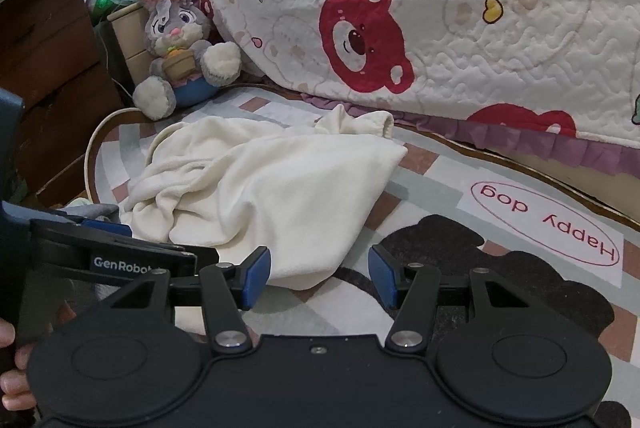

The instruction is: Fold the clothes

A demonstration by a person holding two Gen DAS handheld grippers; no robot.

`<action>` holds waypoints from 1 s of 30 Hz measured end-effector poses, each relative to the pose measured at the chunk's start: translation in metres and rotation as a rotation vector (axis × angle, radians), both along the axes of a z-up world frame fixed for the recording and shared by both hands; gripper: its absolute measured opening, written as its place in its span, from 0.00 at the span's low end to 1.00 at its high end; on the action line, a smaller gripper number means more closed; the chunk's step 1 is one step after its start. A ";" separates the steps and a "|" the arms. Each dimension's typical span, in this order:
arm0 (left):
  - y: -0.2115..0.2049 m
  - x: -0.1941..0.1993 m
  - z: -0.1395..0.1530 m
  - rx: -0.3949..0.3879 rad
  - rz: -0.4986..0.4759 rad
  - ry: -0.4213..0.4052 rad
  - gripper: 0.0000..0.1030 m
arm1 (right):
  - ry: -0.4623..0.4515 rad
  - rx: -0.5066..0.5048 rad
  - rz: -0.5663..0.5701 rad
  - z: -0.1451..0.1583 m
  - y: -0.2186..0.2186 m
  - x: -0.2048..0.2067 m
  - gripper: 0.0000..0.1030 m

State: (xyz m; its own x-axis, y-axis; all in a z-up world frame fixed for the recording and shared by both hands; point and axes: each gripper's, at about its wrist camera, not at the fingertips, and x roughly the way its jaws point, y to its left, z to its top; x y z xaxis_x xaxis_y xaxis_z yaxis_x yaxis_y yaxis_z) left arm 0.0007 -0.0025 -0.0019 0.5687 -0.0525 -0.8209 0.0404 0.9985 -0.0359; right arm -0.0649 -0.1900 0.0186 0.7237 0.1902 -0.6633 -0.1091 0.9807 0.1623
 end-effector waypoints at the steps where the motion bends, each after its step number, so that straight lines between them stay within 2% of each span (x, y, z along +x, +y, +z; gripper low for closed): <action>1: 0.001 0.000 0.000 -0.003 0.002 0.000 1.00 | 0.000 0.000 0.001 0.000 0.000 0.000 0.58; 12: 0.005 -0.001 0.003 -0.043 -0.005 -0.002 1.00 | -0.004 -0.005 0.026 -0.002 0.006 -0.002 0.58; 14: 0.009 -0.001 0.002 -0.078 -0.007 -0.014 1.00 | 0.002 -0.002 0.030 -0.004 0.007 -0.002 0.58; 18: 0.023 0.003 -0.003 -0.221 0.021 -0.002 1.00 | 0.003 0.017 0.048 -0.003 0.011 -0.005 0.58; 20: 0.027 0.005 -0.005 -0.217 0.043 -0.002 1.00 | -0.012 0.026 0.062 0.003 0.012 -0.002 0.64; 21: 0.029 0.006 -0.006 -0.198 0.056 -0.005 0.99 | -0.017 0.032 0.067 0.005 0.012 0.001 0.73; 22: 0.031 0.007 -0.007 -0.177 0.068 -0.008 0.97 | -0.023 0.037 0.072 0.008 0.012 0.004 0.78; 24: 0.040 0.011 -0.009 -0.131 0.103 -0.008 0.95 | -0.034 0.049 0.083 0.013 0.011 0.011 0.80; 25: 0.047 0.013 -0.009 -0.128 0.118 -0.020 0.89 | -0.032 0.059 0.086 0.016 0.010 0.016 0.80; 26: 0.053 0.014 -0.009 -0.126 0.133 -0.033 0.79 | -0.002 0.088 0.083 0.018 0.005 0.030 0.80; 27: 0.062 0.016 -0.009 -0.120 0.154 -0.043 0.75 | 0.029 0.116 0.080 0.021 0.000 0.043 0.80; 29: 0.077 0.021 -0.012 -0.103 0.191 -0.048 0.72 | 0.103 0.195 0.061 0.025 -0.012 0.071 0.80; 30: 0.085 0.024 -0.014 -0.094 0.210 -0.049 0.71 | 0.165 0.273 0.040 0.025 -0.022 0.088 0.80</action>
